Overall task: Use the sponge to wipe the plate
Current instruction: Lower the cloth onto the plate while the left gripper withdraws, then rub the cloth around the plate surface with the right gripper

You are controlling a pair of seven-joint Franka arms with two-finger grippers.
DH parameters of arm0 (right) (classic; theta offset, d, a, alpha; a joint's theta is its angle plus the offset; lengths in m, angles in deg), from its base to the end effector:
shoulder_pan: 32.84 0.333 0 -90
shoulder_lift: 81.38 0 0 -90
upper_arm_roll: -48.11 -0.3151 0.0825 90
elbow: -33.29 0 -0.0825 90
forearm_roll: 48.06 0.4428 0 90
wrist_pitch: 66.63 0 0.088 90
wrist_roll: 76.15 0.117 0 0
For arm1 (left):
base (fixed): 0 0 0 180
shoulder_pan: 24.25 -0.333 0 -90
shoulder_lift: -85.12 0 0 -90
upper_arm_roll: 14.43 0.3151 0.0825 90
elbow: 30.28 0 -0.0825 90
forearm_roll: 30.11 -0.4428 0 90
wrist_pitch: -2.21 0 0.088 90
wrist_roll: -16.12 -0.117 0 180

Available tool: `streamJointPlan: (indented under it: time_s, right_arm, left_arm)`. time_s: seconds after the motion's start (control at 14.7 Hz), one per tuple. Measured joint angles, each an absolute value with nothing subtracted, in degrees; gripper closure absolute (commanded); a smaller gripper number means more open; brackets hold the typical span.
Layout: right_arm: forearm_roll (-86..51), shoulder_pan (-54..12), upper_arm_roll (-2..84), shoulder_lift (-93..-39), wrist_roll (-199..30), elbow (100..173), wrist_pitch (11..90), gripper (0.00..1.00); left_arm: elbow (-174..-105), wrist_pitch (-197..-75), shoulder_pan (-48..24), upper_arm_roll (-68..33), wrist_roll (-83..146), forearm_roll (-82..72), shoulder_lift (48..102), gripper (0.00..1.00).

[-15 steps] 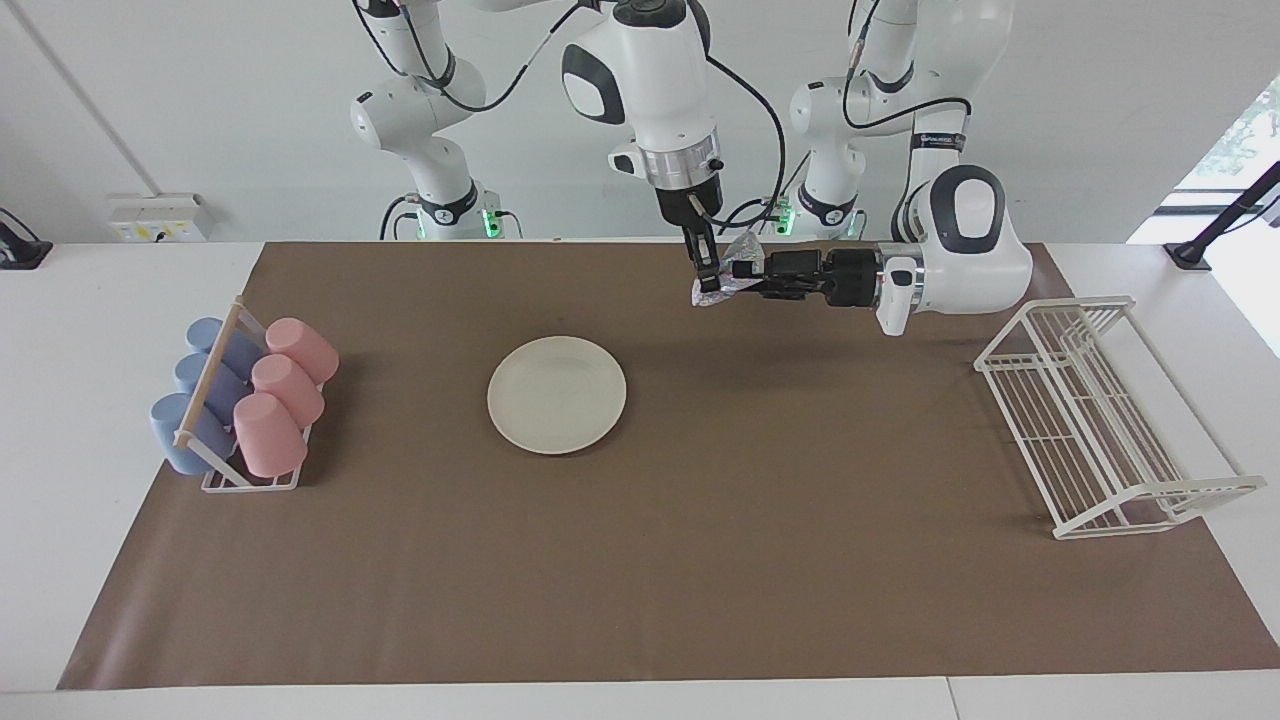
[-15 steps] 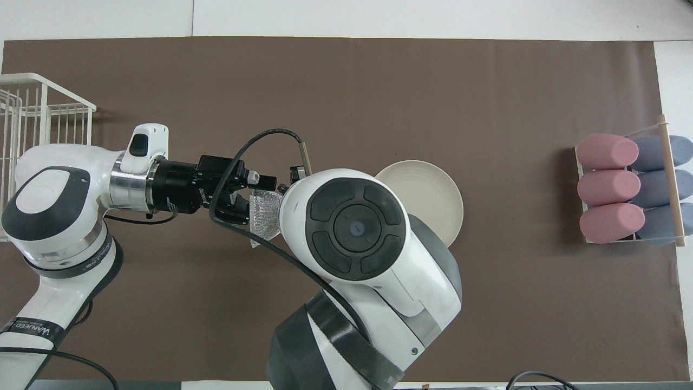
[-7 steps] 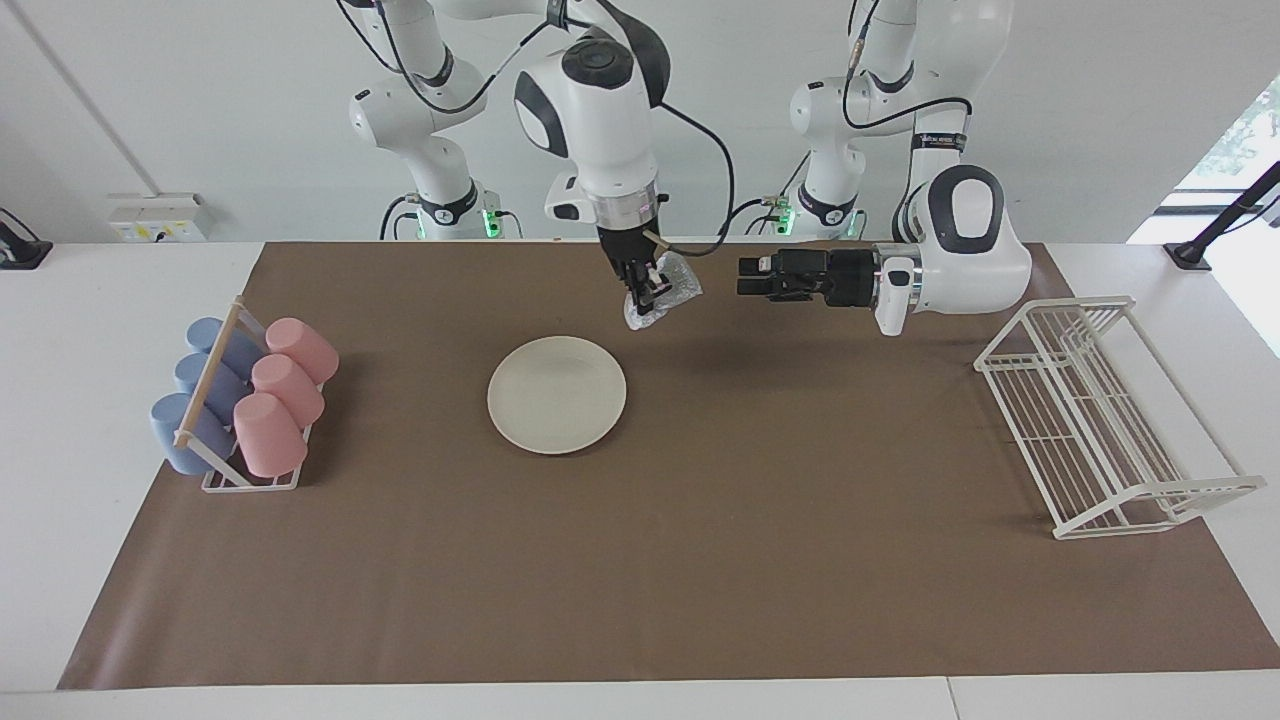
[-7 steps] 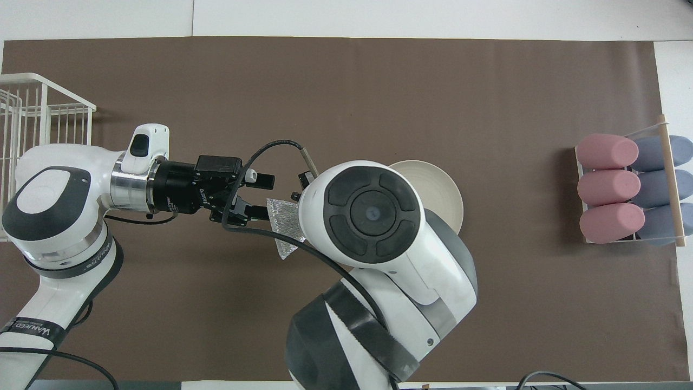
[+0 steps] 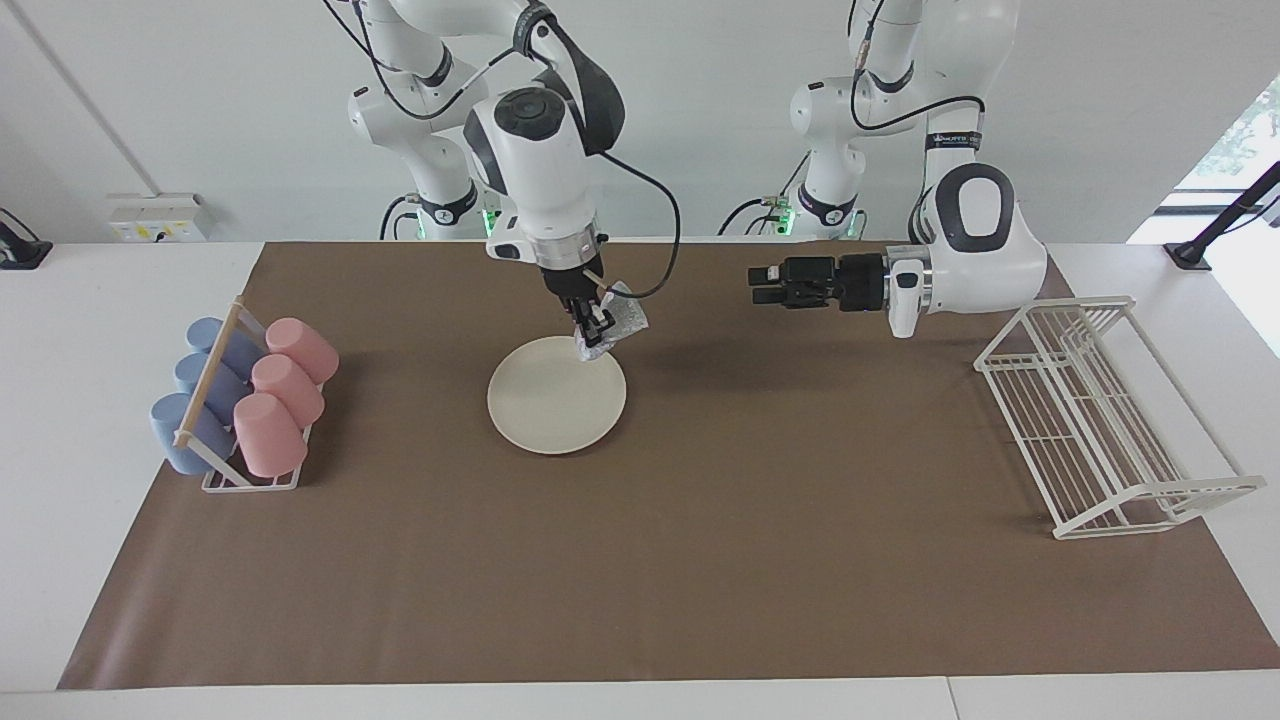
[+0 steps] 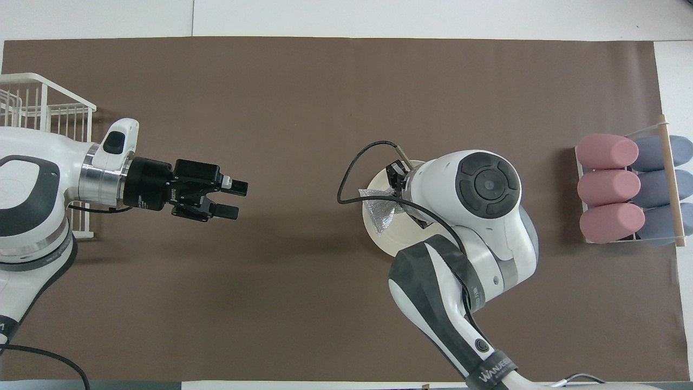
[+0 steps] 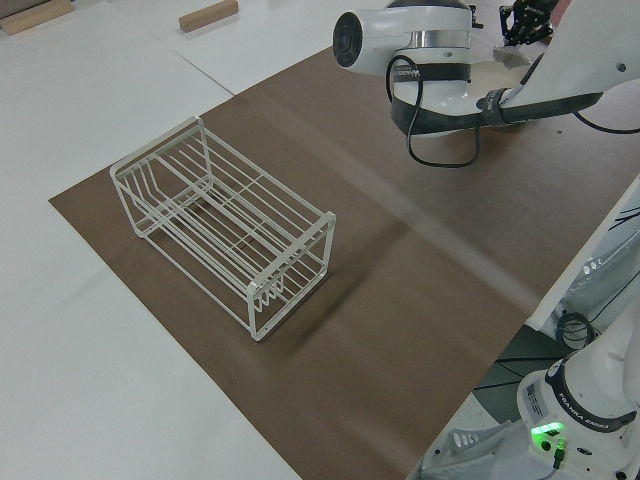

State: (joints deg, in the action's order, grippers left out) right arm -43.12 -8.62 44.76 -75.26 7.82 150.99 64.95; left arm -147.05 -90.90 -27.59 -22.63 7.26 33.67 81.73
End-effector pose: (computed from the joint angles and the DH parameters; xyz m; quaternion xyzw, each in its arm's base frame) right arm 0.5596 0.2946 0.3558 -0.8657 0.4945 -0.0073 0.0768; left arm 0.5713 -0.1487 0.4026 0.8355 0.0509 -0.1810 0.5164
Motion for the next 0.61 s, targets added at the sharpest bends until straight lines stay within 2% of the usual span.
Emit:
streamJointPlan:
  time_s: [0.27,0.61]
  right_arm:
    - [-42.48,-9.43,44.83,-75.22,7.83,156.55,70.11,1.00]
    - [-32.36,-9.44,44.74,-71.46,8.71,158.23,71.96,1.00]
  left_arm:
    - [-145.92,-94.51,-27.79,-22.57,6.91,20.62,81.73,0.00]
    - [-144.44,-96.61,-27.80,-22.56,6.91,9.38,81.80,0.00]
